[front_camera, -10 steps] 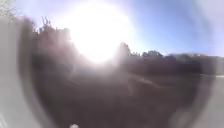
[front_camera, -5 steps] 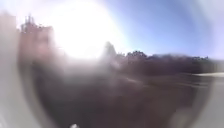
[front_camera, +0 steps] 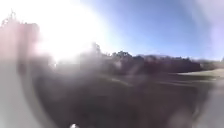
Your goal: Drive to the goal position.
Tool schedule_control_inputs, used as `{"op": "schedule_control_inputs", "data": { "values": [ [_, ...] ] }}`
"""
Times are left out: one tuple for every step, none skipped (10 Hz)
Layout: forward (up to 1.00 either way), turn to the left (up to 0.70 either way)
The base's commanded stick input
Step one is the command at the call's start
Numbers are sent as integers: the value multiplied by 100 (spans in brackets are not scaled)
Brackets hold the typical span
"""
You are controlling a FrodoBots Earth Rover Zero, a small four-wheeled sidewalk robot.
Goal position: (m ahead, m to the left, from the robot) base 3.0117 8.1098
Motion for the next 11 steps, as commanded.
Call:
{"op": "schedule_control_inputs", "data": {
  "values": [
    [8,0],
    [34,0],
    [60,0],
    [60,0],
    [60,0],
    [60,0],
    [60,0],
    [60,0],
    [60,0],
    [60,0],
    [60,0]
  ]
}}
